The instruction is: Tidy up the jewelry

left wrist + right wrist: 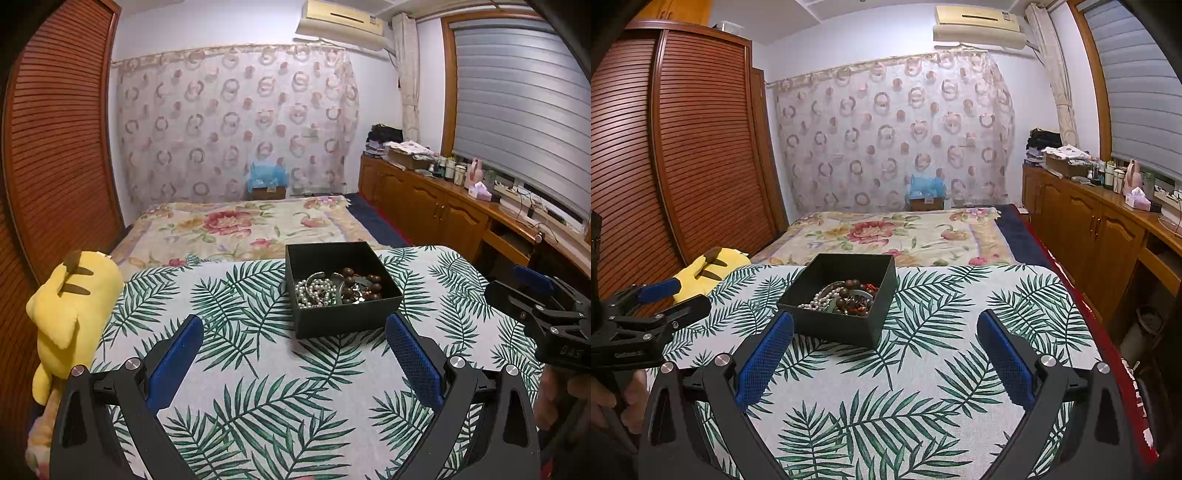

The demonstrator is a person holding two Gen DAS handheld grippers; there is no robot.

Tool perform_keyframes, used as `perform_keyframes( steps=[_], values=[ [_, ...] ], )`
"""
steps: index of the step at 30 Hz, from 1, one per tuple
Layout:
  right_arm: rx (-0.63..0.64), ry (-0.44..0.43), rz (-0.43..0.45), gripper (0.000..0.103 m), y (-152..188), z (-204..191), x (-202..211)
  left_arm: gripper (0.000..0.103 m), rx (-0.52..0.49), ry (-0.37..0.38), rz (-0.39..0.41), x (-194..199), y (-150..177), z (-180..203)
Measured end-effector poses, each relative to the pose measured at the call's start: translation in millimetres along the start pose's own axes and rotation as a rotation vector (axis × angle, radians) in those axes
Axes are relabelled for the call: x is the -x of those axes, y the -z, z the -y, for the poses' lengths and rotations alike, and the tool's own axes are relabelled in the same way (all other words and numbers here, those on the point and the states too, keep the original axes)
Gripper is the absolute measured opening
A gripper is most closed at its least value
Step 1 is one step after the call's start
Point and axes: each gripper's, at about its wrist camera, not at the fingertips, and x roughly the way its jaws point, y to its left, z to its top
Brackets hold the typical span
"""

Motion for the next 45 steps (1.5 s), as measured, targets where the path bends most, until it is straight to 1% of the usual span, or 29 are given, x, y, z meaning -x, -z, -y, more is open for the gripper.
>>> perform_keyframes(
  steps=[15,32,38,45],
  values=[
    [-0.001,0.000,0.000,0.100,0.4,0.4,-0.2,0.095,0.002,-0.002,0.002,1.0,0.4,0.6],
    [-0.001,-0.002,0.001,0.100,-0.6,-0.9,0.3,0.095,-0.001,-0.006,0.012,1.9,-9.4,4.3],
    [-0.001,-0.003,0.000,0.100,-0.7,-1.6,0.5,0.095,-0.001,-0.012,0.014,0.1,-3.0,1.4],
    [-0.001,-0.002,0.000,0.100,-0.5,-1.2,0.5,0.095,0.000,-0.012,0.014,-0.6,-3.0,1.2]
  ],
)
